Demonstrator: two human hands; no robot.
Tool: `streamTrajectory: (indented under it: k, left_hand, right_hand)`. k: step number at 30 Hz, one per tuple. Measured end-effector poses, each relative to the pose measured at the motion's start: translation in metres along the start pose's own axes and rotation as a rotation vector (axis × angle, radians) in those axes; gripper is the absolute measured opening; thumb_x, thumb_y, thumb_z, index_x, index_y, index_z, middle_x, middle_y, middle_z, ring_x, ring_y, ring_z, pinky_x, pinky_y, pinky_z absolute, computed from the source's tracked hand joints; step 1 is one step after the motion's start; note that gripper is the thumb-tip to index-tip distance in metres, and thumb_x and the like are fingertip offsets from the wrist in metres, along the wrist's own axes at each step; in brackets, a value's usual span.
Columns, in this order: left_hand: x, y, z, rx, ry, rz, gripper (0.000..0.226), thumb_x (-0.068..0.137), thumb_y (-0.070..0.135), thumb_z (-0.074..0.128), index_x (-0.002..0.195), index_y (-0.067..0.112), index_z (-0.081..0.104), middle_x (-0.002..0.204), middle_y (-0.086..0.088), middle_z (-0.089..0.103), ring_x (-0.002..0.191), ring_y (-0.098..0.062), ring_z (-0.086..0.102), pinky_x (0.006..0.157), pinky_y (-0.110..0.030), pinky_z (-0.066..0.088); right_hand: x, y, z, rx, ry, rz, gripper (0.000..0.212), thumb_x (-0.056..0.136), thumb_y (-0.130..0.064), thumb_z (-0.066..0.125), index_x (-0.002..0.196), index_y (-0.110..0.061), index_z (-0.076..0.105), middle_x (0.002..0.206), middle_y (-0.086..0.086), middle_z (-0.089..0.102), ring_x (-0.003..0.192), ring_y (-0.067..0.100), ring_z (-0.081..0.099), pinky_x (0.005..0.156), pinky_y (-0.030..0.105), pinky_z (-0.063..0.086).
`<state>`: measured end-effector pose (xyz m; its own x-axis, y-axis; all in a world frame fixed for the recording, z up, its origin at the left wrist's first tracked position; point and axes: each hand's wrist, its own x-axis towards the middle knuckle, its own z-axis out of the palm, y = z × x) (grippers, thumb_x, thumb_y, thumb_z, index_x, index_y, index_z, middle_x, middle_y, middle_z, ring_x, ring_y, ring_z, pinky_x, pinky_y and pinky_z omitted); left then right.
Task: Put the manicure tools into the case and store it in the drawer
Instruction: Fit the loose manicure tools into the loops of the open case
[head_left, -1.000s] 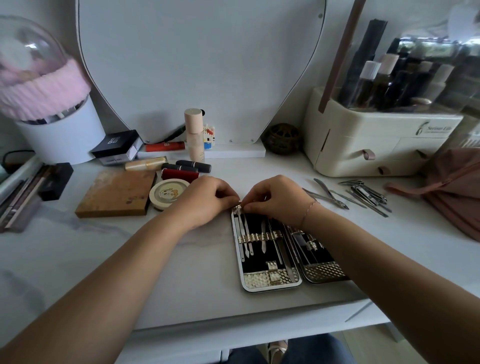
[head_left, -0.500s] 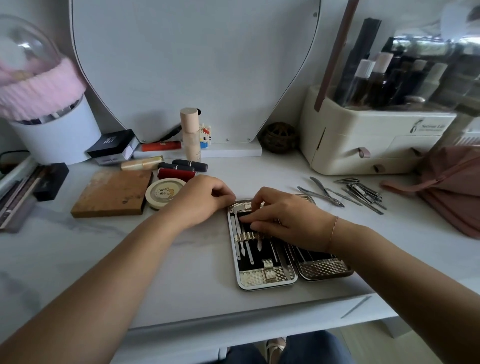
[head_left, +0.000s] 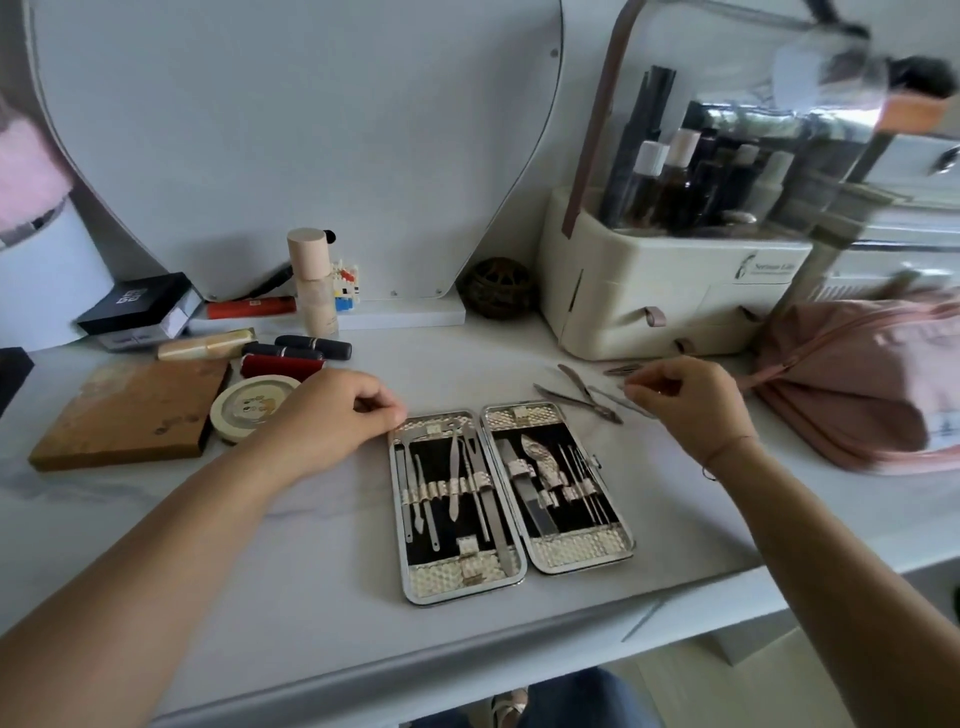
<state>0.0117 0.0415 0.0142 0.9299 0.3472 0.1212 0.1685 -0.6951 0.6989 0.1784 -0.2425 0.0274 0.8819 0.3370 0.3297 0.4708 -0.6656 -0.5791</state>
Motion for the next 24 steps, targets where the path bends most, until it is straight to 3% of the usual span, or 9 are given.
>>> streamTrajectory:
  k: [5, 9, 13, 15, 18, 20, 24]
  left_hand:
    - [-0.002, 0.004, -0.001, -0.011, 0.003, -0.004, 0.009, 0.082, 0.019, 0.069, 0.080, 0.028, 0.071, 0.083, 0.017, 0.070, 0.083, 0.004, 0.061, 0.074, -0.011, 0.041]
    - [-0.002, 0.003, -0.001, -0.012, 0.007, -0.015, 0.008, 0.082, 0.019, 0.069, 0.080, 0.027, 0.072, 0.082, 0.017, 0.070, 0.083, 0.003, 0.061, 0.074, -0.013, 0.042]
    - [-0.002, 0.002, 0.000, -0.021, 0.009, -0.026, 0.005, 0.081, 0.021, 0.070, 0.082, 0.024, 0.074, 0.082, 0.014, 0.071, 0.083, -0.002, 0.063, 0.078, -0.020, 0.045]
    - [-0.002, 0.002, 0.000, -0.024, 0.008, -0.025, 0.005, 0.081, 0.021, 0.070, 0.082, 0.024, 0.074, 0.081, 0.014, 0.071, 0.083, -0.002, 0.063, 0.078, -0.020, 0.045]
    - [-0.002, 0.001, 0.000, -0.022, 0.004, -0.024, 0.005, 0.082, 0.022, 0.069, 0.083, 0.025, 0.073, 0.082, 0.014, 0.071, 0.083, -0.001, 0.062, 0.074, -0.016, 0.044]
    - [-0.002, 0.001, 0.000, -0.019, 0.002, -0.023, 0.006, 0.082, 0.022, 0.069, 0.084, 0.025, 0.074, 0.082, 0.015, 0.071, 0.083, 0.000, 0.062, 0.073, -0.015, 0.043]
    - [-0.001, 0.002, 0.000, -0.008, 0.000, -0.014, 0.008, 0.082, 0.020, 0.069, 0.082, 0.027, 0.073, 0.081, 0.017, 0.070, 0.080, 0.003, 0.060, 0.069, -0.013, 0.040]
  right_hand:
    - [0.004, 0.012, 0.002, -0.183, -0.078, 0.033, 0.011, 0.076, -0.020, 0.072, 0.085, -0.015, 0.074, 0.074, 0.000, 0.061, 0.076, 0.016, 0.054, 0.066, 0.022, 0.032]
    - [0.009, 0.006, 0.000, -0.246, -0.147, 0.039, 0.009, 0.079, -0.022, 0.069, 0.081, -0.013, 0.072, 0.077, 0.004, 0.064, 0.079, 0.021, 0.056, 0.069, 0.026, 0.037]
    - [0.011, -0.001, -0.002, -0.360, -0.274, 0.011, 0.024, 0.084, -0.022, 0.062, 0.074, -0.001, 0.068, 0.070, 0.015, 0.065, 0.074, 0.031, 0.058, 0.065, 0.032, 0.041]
    - [0.009, -0.003, -0.002, -0.392, -0.300, -0.009, 0.025, 0.086, -0.020, 0.057, 0.070, -0.003, 0.063, 0.063, 0.007, 0.058, 0.071, 0.028, 0.053, 0.062, 0.030, 0.037]
    - [0.006, 0.000, -0.005, -0.366, -0.303, 0.001, 0.020, 0.088, -0.017, 0.054, 0.074, -0.006, 0.061, 0.070, 0.004, 0.055, 0.073, 0.022, 0.049, 0.065, 0.028, 0.033]
    - [0.004, 0.002, -0.009, -0.176, -0.264, 0.059, 0.021, 0.088, -0.015, 0.056, 0.072, -0.003, 0.064, 0.069, 0.008, 0.059, 0.065, 0.021, 0.048, 0.062, 0.028, 0.034]
    - [-0.008, -0.016, -0.017, 0.677, -0.433, 0.261, 0.009, 0.087, -0.003, 0.057, 0.078, -0.006, 0.060, 0.064, 0.005, 0.058, 0.047, 0.008, 0.039, 0.045, 0.015, 0.035]
